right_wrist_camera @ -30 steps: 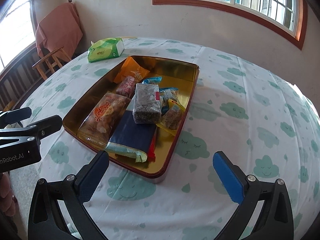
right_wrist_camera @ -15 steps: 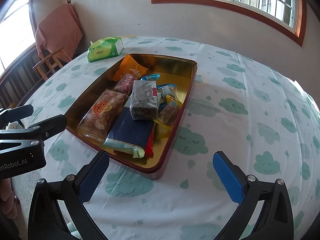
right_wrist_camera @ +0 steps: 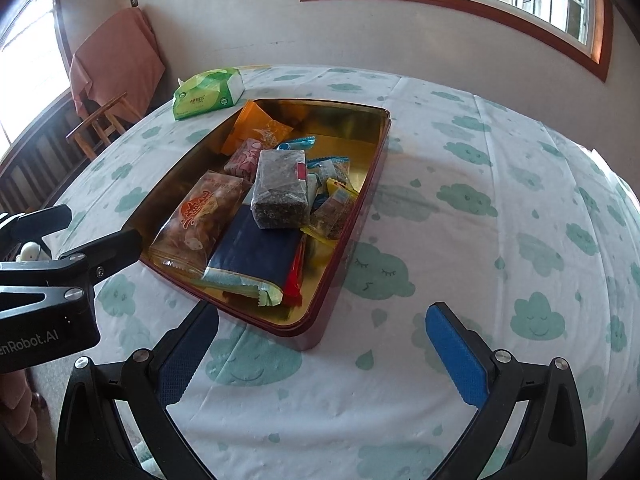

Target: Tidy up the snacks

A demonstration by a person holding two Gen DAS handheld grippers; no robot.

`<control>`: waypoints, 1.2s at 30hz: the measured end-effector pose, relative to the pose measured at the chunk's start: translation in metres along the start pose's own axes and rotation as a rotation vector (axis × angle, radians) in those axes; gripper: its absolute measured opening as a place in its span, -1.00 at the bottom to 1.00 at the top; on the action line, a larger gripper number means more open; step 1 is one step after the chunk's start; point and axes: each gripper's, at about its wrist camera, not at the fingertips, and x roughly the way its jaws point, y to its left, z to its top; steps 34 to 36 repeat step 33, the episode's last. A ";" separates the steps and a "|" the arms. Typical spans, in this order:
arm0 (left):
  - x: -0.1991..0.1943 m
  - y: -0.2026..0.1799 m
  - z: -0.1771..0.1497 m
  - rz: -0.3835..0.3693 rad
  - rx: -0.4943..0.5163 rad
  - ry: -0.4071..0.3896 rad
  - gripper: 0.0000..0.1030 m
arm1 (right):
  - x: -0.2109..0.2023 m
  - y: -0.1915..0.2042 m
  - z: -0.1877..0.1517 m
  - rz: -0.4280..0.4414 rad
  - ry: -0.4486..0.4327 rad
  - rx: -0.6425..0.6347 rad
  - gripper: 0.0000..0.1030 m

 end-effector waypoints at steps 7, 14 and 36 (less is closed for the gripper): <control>-0.002 -0.008 0.003 -0.001 0.013 -0.006 0.80 | 0.000 -0.006 0.000 -0.002 0.006 0.007 1.00; -0.002 -0.011 0.004 -0.011 0.016 -0.001 0.80 | 0.001 -0.007 0.000 -0.004 0.007 0.010 1.00; 0.003 -0.009 0.002 -0.054 -0.001 0.019 0.80 | 0.004 -0.006 -0.004 -0.002 0.022 0.003 1.00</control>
